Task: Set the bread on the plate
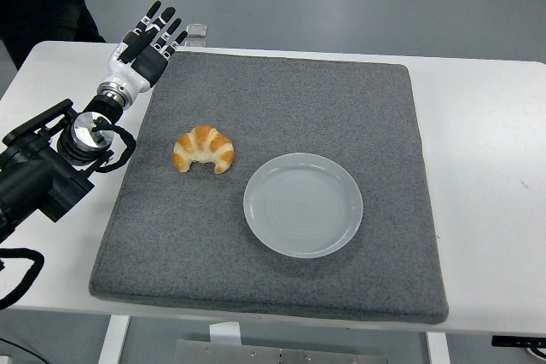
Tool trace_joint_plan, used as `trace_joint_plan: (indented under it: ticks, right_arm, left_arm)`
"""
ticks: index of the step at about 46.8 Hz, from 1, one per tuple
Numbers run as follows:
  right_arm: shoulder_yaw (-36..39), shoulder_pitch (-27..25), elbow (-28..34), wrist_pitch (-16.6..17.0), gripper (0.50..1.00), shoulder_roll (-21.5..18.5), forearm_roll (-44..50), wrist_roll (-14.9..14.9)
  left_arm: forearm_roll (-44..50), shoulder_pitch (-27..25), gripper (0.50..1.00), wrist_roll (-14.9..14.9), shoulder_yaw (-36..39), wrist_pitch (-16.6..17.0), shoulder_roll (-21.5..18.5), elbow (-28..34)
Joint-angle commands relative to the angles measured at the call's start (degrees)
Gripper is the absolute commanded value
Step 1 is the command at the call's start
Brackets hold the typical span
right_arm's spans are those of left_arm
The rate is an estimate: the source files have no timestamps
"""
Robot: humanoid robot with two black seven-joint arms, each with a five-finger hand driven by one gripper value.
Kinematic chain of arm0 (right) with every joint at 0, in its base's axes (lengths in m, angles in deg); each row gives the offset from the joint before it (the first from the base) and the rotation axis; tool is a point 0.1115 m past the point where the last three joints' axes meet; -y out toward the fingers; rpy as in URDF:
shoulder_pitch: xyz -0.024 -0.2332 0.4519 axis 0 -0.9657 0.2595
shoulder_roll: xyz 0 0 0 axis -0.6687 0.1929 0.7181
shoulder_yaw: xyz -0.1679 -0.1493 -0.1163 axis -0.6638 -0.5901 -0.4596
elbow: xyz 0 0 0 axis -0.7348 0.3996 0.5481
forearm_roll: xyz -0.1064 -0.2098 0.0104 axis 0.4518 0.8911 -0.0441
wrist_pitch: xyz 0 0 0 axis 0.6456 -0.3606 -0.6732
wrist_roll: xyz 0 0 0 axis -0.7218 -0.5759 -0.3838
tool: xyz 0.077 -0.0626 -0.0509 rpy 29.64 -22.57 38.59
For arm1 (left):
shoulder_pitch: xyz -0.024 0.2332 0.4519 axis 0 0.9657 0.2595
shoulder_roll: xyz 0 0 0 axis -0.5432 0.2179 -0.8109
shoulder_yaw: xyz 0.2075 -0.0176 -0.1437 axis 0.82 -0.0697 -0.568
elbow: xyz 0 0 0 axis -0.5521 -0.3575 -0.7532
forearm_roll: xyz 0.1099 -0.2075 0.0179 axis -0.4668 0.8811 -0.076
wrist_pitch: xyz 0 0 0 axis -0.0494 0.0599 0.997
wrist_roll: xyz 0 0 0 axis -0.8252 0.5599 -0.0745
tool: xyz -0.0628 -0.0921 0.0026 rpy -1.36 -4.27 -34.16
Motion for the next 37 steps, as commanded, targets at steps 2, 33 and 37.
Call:
trace_joint_plan:
  ticks: [2,33,37]
  right_arm:
    - [-0.1,0.0,0.0,-0.1,0.932,0.0,0.0,0.0]
    - [0.0,0.0,0.0,0.0,0.932,0.0,0.0,0.0]
    - [0.0,0.0,0.0,-0.1,0.930,0.0,0.0,0.0]
  left_arm:
    - [0.0,0.0,0.992,0.6,0.1,0.0,0.0,0.1]
    - [-24.5,-1.3,0.992,3.2,-0.1,-1.9,-3.1,2.9]
    - [-26.9,-1.5,0.994,4.4,0.0,-2.2,-3.3,2.9]
